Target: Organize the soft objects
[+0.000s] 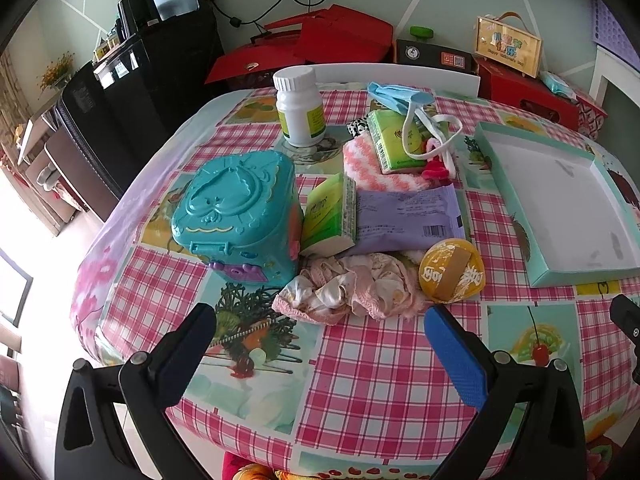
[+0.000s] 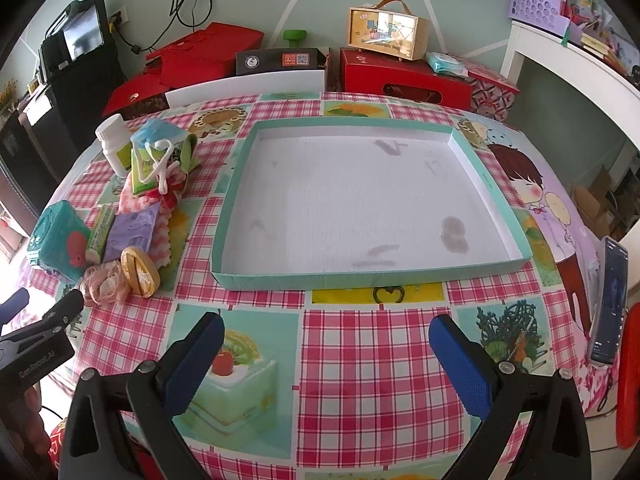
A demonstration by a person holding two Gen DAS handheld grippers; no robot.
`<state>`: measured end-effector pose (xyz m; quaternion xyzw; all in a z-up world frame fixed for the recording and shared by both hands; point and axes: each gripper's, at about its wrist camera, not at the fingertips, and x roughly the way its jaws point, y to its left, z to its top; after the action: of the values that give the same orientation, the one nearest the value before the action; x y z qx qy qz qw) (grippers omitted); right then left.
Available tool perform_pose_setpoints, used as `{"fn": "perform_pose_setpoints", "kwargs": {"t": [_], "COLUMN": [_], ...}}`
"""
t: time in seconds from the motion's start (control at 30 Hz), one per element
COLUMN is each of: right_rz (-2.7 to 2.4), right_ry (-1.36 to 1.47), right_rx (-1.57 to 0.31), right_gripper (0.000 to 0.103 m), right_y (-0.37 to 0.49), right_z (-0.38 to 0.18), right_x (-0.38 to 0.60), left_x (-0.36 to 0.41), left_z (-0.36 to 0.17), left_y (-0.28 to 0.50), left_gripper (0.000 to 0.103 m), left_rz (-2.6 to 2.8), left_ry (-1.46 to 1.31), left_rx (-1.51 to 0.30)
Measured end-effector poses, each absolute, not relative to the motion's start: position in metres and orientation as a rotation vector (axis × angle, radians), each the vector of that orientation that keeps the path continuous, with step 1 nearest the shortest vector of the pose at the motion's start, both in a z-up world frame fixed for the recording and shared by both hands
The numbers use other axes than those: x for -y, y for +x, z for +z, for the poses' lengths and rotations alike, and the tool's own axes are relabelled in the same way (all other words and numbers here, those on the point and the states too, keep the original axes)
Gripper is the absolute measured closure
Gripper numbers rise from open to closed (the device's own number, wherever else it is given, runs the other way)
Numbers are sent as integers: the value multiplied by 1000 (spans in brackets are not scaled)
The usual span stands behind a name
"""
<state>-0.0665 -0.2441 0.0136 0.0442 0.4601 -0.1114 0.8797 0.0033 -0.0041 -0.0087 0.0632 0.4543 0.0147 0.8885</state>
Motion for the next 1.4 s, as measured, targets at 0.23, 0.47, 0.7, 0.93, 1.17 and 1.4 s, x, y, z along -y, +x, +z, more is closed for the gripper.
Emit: {"fn": "perform_pose_setpoints", "kwargs": {"t": [0.23, 0.47, 0.7, 0.93, 1.17, 1.4], "right_rz": [-233, -232, -232, -232, -232, -232], "right_ry": [92, 90, 91, 90, 89, 89], "right_rx": [-960, -961, -962, -964, -965, -965], "right_gripper": [0, 0, 0, 0, 0, 0], "right_y": [-66, -65, -66, -65, -65, -66], "right_z": [15, 14, 13, 13, 13, 12], "right_x": [244, 244, 243, 243, 243, 243], "left_x": [5, 4, 3, 3, 2, 1], "left_z": [-10, -11, -12, -12, -13, -14], "left_y": [3, 4, 4, 4, 3, 3], "left_gripper": [0, 0, 0, 0, 0, 0], "left_rz": [36, 41, 45, 44, 48, 50], "left_ry": [134, 129, 126, 125, 120, 116], "left_rx": [-950, -954, -957, -957, -959, -962]}}
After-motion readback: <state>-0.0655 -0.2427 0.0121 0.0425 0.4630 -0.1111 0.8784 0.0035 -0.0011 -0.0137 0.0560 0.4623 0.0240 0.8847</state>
